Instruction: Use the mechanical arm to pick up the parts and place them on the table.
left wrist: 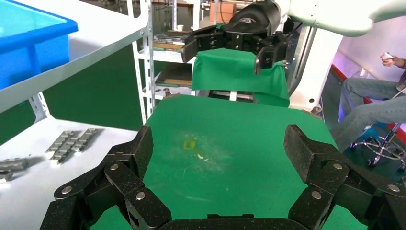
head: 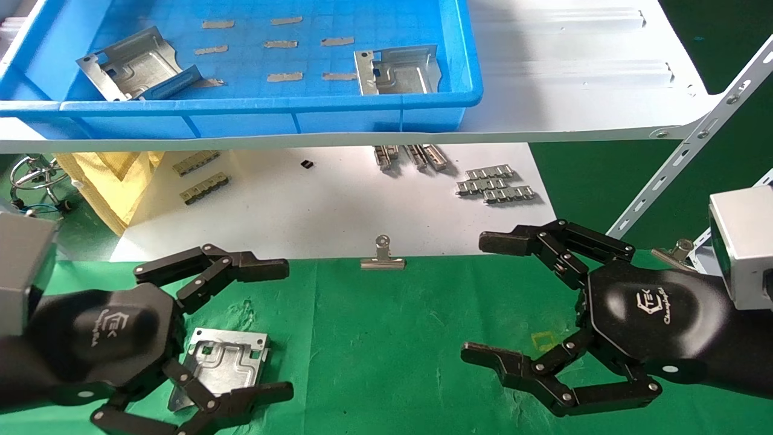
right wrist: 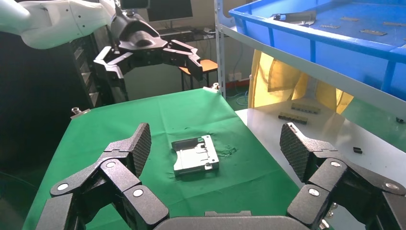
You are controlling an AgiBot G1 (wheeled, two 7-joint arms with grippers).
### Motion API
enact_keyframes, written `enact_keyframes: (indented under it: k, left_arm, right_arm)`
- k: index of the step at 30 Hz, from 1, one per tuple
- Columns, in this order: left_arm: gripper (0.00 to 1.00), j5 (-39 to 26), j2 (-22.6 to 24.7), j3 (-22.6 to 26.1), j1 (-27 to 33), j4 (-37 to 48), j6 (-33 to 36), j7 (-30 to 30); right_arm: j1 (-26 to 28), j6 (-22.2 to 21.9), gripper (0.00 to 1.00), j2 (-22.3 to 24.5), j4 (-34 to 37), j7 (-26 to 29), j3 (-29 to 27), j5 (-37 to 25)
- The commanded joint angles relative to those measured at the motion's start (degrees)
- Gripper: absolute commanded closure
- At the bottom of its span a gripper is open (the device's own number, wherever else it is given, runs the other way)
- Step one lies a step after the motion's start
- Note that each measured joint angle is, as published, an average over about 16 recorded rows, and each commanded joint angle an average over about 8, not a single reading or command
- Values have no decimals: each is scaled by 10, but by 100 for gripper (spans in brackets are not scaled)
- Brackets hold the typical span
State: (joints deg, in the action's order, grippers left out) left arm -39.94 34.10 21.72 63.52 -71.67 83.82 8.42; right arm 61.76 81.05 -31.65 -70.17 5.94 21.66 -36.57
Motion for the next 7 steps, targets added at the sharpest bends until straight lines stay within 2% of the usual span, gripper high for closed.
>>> enact_keyframes:
  k: [1,7]
  left_arm:
    - [0,-5,2,-14,-5,-5,5,6]
    - [0,-15,7,-45,-15,-15,15,18]
  right_arm:
    - [0,0,0,0,0,0,0,0]
    - [0,0,0,0,0,0,0,0]
